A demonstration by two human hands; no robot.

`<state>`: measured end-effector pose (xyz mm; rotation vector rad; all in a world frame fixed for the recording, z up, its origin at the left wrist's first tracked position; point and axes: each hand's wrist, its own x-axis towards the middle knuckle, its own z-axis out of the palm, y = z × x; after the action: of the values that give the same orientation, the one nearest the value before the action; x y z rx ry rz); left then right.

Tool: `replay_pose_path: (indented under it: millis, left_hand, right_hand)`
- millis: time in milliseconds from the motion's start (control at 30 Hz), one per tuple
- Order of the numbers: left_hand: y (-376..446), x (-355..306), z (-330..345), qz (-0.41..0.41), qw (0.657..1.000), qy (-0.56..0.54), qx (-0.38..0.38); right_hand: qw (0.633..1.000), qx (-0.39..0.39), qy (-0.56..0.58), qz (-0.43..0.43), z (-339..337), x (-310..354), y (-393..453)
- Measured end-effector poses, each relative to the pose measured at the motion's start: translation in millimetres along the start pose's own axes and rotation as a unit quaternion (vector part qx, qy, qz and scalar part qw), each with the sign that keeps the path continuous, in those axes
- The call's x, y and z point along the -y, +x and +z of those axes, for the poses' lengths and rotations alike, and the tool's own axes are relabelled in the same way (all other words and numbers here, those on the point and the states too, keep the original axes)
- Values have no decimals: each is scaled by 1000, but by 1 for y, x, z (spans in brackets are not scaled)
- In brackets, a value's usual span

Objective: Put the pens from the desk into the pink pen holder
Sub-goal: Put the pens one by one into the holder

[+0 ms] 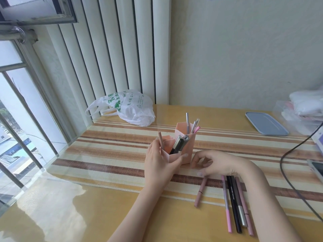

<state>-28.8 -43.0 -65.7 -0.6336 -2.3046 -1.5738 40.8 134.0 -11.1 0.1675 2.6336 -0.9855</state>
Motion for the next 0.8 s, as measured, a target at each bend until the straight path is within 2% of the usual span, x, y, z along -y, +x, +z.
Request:
replay_pose_path:
  millis: [100,233,333,467,633,800]
  left_hand:
    - [0,1,1,2,1000,-1,-1]
    - [0,2,0,3,1000,-6,1]
    - [0,1,0,1,1000,-10,-1]
    - [1,1,0,1,1000,-9,-3]
    - [0,0,-2,8,1000,-13,0]
    - [0,0,-2,8,1000,-11,-5]
  right_hand:
    - [999,45,-27,3,-4,3,-6]
    - [982,105,-151,47,1,16,-4]
    - [977,82,-187,57,6,19,-1]
    - [987,20,-159,21,7,19,0]
    - [980,85,-173,41,10,25,1]
    - [982,27,-188,15,17,29,7]
